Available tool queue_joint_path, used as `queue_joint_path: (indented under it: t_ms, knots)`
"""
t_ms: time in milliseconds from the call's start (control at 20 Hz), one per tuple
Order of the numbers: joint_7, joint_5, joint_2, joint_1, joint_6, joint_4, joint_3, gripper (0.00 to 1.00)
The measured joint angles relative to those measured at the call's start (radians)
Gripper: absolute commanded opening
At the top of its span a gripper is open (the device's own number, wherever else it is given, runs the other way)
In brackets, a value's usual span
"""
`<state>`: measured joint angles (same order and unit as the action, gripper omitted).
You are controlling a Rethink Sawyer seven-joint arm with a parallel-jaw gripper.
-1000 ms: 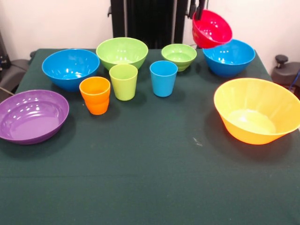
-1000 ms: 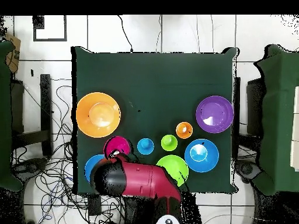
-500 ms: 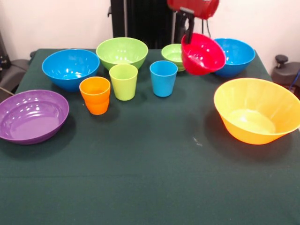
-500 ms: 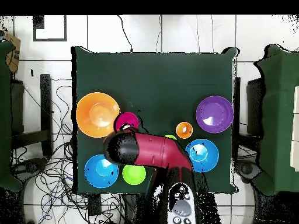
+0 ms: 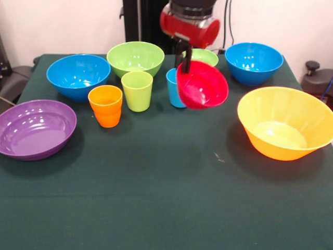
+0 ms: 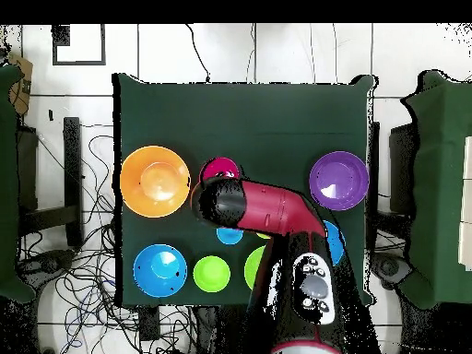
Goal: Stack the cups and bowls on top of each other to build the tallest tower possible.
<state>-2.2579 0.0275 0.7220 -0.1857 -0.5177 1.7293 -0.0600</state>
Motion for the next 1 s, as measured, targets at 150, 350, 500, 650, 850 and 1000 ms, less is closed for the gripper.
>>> queue_joint_path:
  t_ms: [150,350,500,650,850,1000]
  knots:
    - [0.000,0.019,-0.040,-0.010,0.003,-0.029,0.000,0.00]
    - [0.000,0.056,-0.119,-0.025,0.032,-0.078,0.001,0.00]
    - [0.000,0.076,-0.173,-0.029,0.058,-0.111,0.001,0.00]
    - [0.000,0.090,-0.220,-0.030,0.085,-0.139,0.004,0.00]
    - [0.000,0.096,-0.271,-0.030,0.143,-0.158,0.010,0.00]
    - [0.000,0.096,-0.287,-0.033,0.197,-0.158,0.010,0.00]
